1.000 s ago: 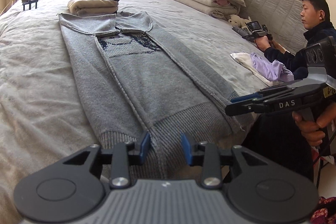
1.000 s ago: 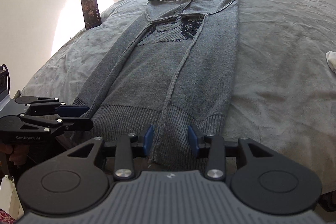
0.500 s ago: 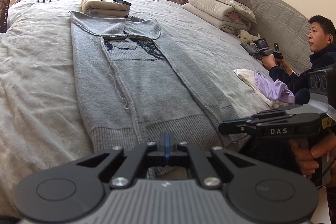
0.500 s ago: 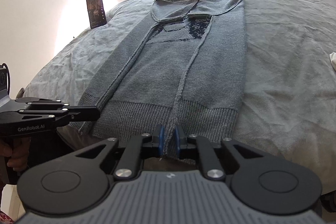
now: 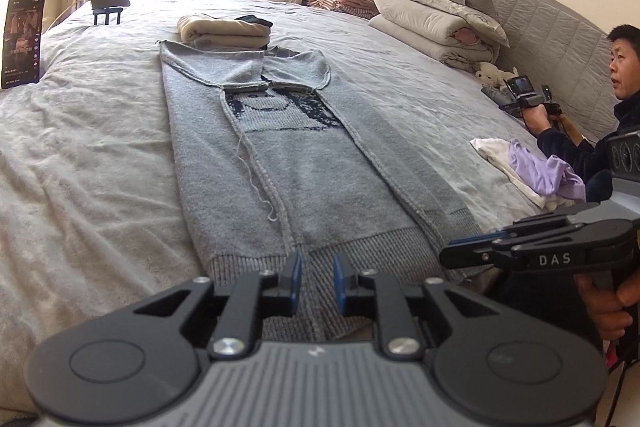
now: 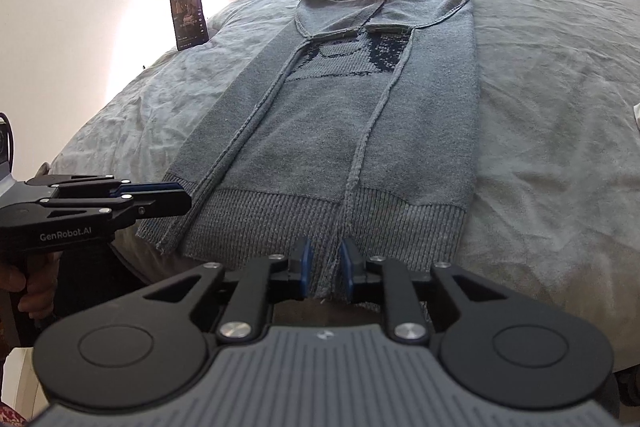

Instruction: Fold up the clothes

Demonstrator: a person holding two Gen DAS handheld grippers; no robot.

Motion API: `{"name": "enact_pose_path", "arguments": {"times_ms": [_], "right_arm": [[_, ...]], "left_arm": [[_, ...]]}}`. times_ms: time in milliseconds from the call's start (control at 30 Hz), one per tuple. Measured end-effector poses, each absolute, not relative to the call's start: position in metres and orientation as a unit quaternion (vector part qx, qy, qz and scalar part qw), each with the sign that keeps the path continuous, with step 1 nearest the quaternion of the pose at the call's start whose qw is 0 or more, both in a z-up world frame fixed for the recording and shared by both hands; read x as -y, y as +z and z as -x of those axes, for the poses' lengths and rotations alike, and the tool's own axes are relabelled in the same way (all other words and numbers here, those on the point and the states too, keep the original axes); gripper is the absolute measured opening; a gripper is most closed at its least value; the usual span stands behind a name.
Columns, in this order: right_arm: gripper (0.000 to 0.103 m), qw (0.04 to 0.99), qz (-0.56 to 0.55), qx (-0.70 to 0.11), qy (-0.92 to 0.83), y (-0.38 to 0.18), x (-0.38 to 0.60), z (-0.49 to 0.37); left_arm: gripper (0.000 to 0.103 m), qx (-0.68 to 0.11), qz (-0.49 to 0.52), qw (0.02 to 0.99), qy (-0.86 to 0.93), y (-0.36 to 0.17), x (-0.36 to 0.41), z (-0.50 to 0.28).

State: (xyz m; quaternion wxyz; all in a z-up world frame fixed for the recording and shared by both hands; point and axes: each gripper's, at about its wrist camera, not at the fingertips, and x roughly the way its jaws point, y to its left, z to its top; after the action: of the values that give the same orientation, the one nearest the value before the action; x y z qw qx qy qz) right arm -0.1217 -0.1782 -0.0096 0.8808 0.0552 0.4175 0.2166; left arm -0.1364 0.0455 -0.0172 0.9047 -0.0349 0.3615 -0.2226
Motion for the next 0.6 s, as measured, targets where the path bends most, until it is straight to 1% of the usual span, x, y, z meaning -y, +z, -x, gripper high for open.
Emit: {"name": "enact_pose_path", "arguments": {"times_ms": [67,100,133,233,333,467,600], "right_arm": [[0.023,0.880,-0.055,-0.417,0.218,-0.012,0.178,0.122],[0.024,0.880,-0.055,-0.417,0.219,-0.012,0.178,0.123],[0.024,0.880,-0.056,-0.417,0.220,-0.012,0.179,0.123],[0.025,0.879,-0.061,-0.418,0.220,-0.012,0.181,0.123],[0.025,0.880,-0.066,-0.416,0.220,-0.010,0.182,0.122],[0.025,0.881,-0.065,-0.414,0.220,-0.008,0.181,0.123],[0.025,0.885,-0.062,-0.406,0.220,0.001,0.188,0.125]], "left_arm": [[0.017,-0.371,0.027,0.903,-0.214,-0.026,-0.042,0.133],[0.014,-0.370,0.029,0.904,-0.211,-0.029,-0.042,0.133],[0.003,-0.368,0.030,0.906,-0.206,-0.030,-0.041,0.133],[0.000,-0.356,0.029,0.910,-0.211,-0.025,-0.038,0.136],[0.000,-0.346,0.024,0.908,-0.234,-0.021,-0.030,0.140],[0.000,-0.359,0.018,0.901,-0.243,-0.027,-0.026,0.139],[0.010,-0.340,0.035,0.904,-0.258,-0.014,-0.039,0.147]]}}
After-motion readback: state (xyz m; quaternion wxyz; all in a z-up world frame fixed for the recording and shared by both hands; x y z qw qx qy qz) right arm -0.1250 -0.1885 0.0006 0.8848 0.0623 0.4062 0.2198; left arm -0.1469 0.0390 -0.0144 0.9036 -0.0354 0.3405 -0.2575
